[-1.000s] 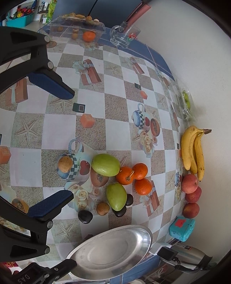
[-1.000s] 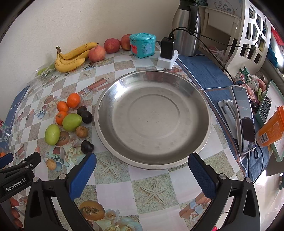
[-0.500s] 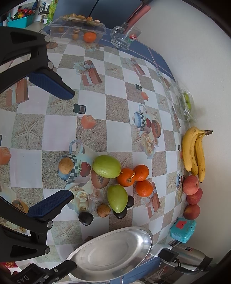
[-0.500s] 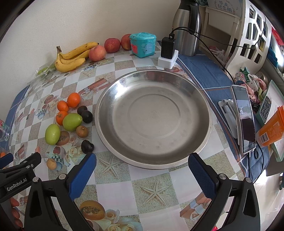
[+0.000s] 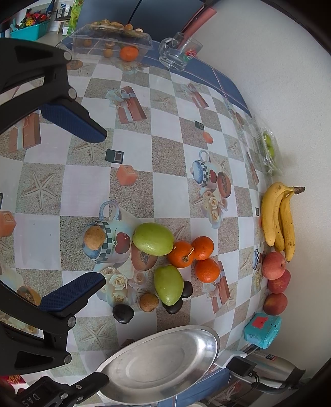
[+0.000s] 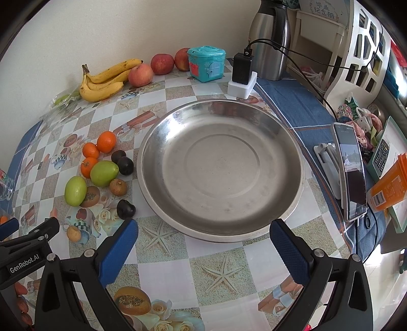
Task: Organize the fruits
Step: 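Grasp a brown kiwi with the left tool while the right tool grasps a dark plum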
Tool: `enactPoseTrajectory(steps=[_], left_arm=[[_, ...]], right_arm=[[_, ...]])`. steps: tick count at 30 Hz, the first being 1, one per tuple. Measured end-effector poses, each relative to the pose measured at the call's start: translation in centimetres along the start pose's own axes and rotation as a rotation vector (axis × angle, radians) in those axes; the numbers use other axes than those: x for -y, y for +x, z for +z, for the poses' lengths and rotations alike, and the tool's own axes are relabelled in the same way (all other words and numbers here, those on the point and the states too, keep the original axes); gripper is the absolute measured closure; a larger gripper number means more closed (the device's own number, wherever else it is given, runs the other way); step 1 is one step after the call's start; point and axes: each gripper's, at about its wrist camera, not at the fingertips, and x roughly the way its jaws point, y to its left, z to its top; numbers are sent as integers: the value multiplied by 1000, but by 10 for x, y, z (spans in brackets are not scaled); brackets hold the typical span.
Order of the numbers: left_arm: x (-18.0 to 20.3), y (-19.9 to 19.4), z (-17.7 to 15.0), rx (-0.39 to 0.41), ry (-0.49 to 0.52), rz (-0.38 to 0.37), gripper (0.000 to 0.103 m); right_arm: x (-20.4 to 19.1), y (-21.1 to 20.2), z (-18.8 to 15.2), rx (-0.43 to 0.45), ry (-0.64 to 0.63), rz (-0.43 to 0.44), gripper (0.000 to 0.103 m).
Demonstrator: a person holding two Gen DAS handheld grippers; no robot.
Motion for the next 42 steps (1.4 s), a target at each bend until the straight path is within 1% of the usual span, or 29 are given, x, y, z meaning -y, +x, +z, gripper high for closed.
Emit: enactPoseTrajectory(steps=[8, 12, 14, 16, 19, 22, 27, 29, 31, 35, 36, 38, 40, 42], left_arm=[[-3, 1, 1, 12, -29, -12, 0], [-5, -1, 3, 43, -47, -23, 0], [-7, -3, 4, 65, -69, -52, 0], [-9, -2, 6, 71, -92, -75, 0], [-11, 3, 7, 46, -108, -119, 0], [-14, 10, 6, 22, -128, -125, 0], [-27, 21, 2, -18, -207, -133, 0], [-31, 27, -1, -45, -228, -143, 1], [-31, 33, -2, -70, -231, -144, 3], [-27, 42, -5, -112, -213, -151, 10], [-25, 44, -6, -123, -208, -151, 10], [-22, 48, -7, -141, -199, -157, 12], [-20, 50, -8, -153, -194, -168, 17], [-19, 52, -8, -164, -191, -178, 19]], right_arm=[[-1, 1, 0, -6, -3, 11, 0], [-5, 2, 2, -8, -18, 31, 0], [-7, 4, 2, -11, -21, 61, 0], [-9, 7, 4, -28, -9, 112, 0], [-13, 12, 6, -48, 18, 189, 0], [-18, 16, 9, -55, 36, 247, 0], [-28, 18, 15, -50, 23, 312, 1], [-33, 17, 16, -34, -5, 332, 10], [-38, 17, 17, -29, -28, 346, 27], [-45, 22, 18, -44, -54, 376, 39], [-47, 25, 18, -50, -57, 379, 43], [-48, 31, 18, -74, -60, 378, 46], [-49, 38, 17, -96, -59, 378, 53], [-50, 45, 17, -117, -57, 384, 58]])
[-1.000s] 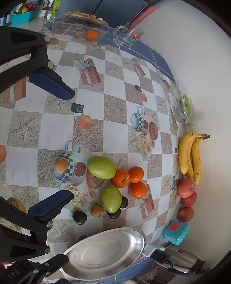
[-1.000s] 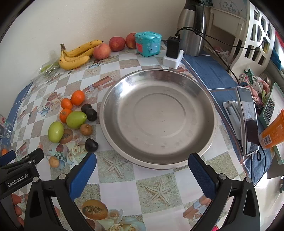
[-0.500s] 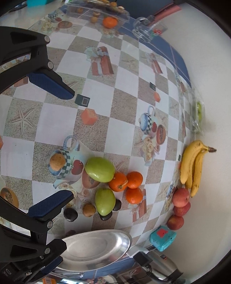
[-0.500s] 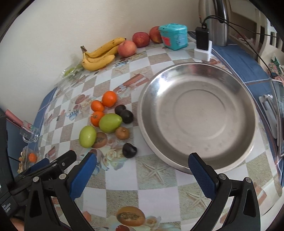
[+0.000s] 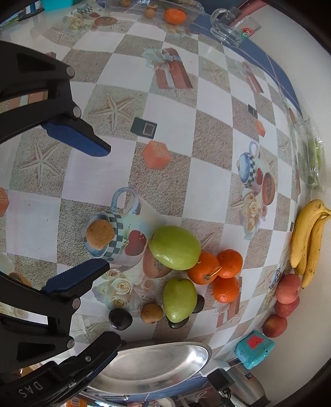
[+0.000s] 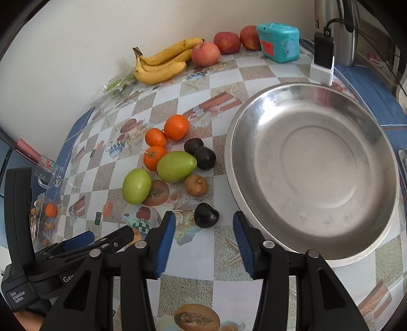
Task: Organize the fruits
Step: 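Grasp a brown kiwi with the left tool while the right tool grasps a dark plum, then carry both fruits over the steel bowl and open both tools to drop them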
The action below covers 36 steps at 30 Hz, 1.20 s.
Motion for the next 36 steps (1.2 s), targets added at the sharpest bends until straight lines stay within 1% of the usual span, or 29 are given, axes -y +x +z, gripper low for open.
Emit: enactPoseTrajectory(steps=[3, 6, 8, 10, 11, 13, 14, 16, 21, 24, 32, 36], left_arm=[[1, 2, 0, -16, 1, -19, 27], [3, 7, -1, -42, 1, -35, 35], [3, 12, -1, -64, -7, -47, 47], [5, 14, -1, -65, -8, -41, 50], [6, 13, 0, -61, -4, -43, 56], [7, 13, 0, -60, -2, -60, 61], [7, 12, 1, -61, 0, -65, 67], [10, 12, 2, -64, 6, -75, 74], [17, 11, 4, -63, 18, -74, 74], [20, 12, 5, -63, 16, -76, 74], [10, 11, 3, -62, 11, -80, 74], [3, 10, 5, -46, -4, -71, 74]], right_arm=[[-1, 6, 0, -17, -9, 12, 63], [-3, 13, 1, -36, -15, 4, 66], [-2, 17, 2, -48, -15, 0, 67], [-2, 23, 3, -61, -14, -9, 69], [-1, 25, 3, -66, -14, -9, 69], [-2, 27, 4, -72, -18, -11, 70], [-2, 28, 4, -74, -21, -12, 70], [-3, 31, 4, -81, -24, -16, 70], [-2, 37, 4, -94, -23, -30, 76], [-2, 38, 5, -92, -19, -26, 76], [-2, 39, 6, -88, -17, -25, 77], [-2, 38, 6, -84, -14, -19, 78]])
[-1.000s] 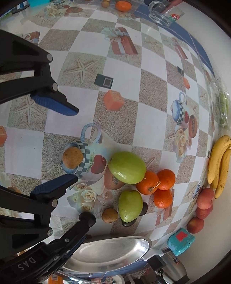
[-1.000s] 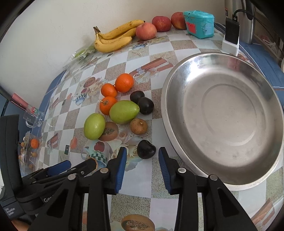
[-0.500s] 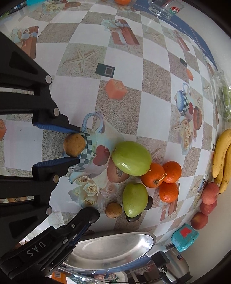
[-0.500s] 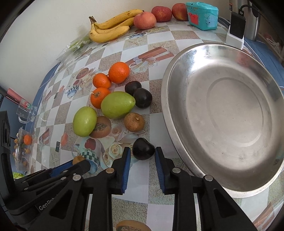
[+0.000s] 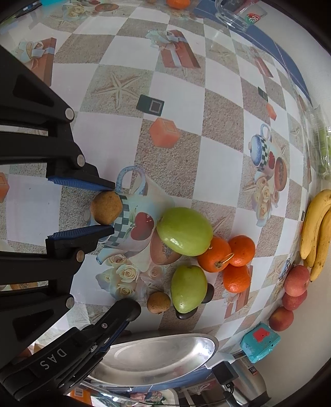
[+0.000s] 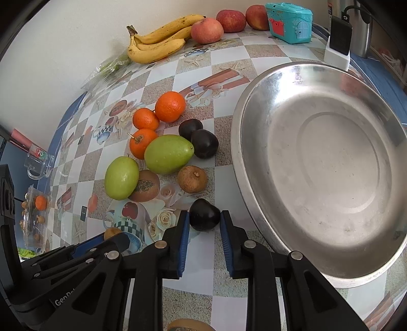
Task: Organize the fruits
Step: 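Carry both fruits over the steel bowl and open both tools to drop them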
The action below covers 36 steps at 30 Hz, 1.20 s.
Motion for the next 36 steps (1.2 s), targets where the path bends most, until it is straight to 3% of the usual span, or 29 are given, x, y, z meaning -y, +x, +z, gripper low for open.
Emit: enactPoseTrajectory(steps=[9, 16, 26, 29, 36], left_arm=[[-12, -18, 6, 69, -40, 18, 74], [-24, -29, 19, 90, -177, -27, 74], [0, -39, 54, 167, -257, -66, 74], [24, -43, 59, 200, -203, -89, 74], [97, -54, 44, 235, 59, -116, 74]], right_arm=[[0, -14, -2, 32, 9, 42, 78], [-1, -28, 4, 77, 11, 47, 78], [7, -42, 18, 134, 25, -1, 78], [20, -48, 23, 155, 57, -36, 78], [62, -63, 24, 165, 190, -174, 78]])
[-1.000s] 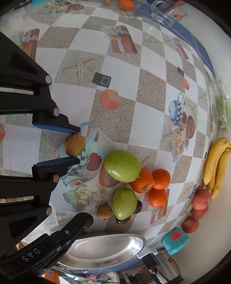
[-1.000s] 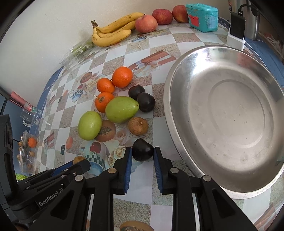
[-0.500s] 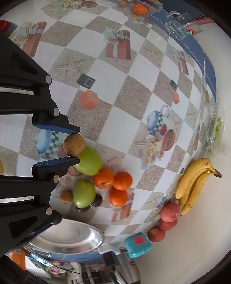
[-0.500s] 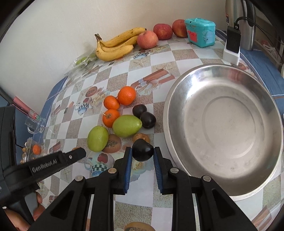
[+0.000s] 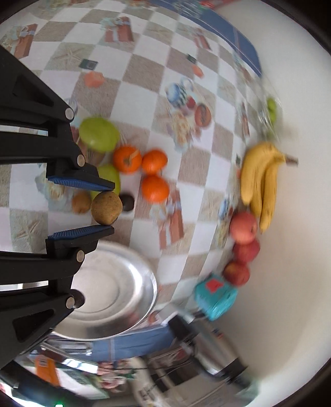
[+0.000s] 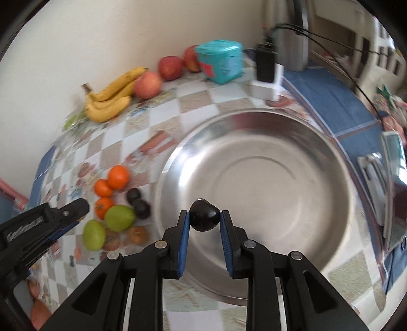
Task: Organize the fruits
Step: 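Carry both fruits over the steel bowl and open both tools to drop them, then move both open tools back to the fruit pile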
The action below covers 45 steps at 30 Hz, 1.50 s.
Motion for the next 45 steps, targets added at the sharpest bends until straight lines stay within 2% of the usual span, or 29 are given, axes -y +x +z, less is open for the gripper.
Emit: enactPoseTrajectory(steps=[3, 10, 21, 26, 34, 35, 36, 37, 39, 42, 44, 45], left_arm=[[25, 2, -10, -13, 82, -26, 74], [59, 15, -26, -50, 204, -72, 74], [61, 34, -35, -130, 203, -123, 72], [62, 32, -35, -127, 209, -125, 65], [50, 26, -29, -133, 166, -117, 64], [47, 25, -28, -135, 156, -106, 62], [44, 25, -27, -136, 145, -98, 60], [40, 24, -26, -138, 132, -89, 55], [32, 22, -24, -138, 107, -61, 46], [18, 18, -19, -122, 68, -22, 32], [7, 15, -16, -114, 37, 11, 18], [0, 13, -15, -108, 18, 28, 15]], right_arm=[[21, 1, 0, -11, 61, -34, 78], [55, -10, -1, -3, 148, -101, 78], [64, 1, -8, -80, 160, -136, 77], [63, 0, -8, -85, 154, -144, 77], [63, -4, -5, -72, 144, -148, 76], [62, -4, -4, -70, 142, -148, 75], [62, -4, -4, -70, 140, -150, 70], [61, -4, -4, -70, 137, -152, 62], [59, -4, -4, -69, 131, -152, 54], [55, -3, -5, -67, 115, -151, 51], [52, -3, -6, -66, 102, -156, 40], [50, -3, -6, -64, 93, -158, 37]])
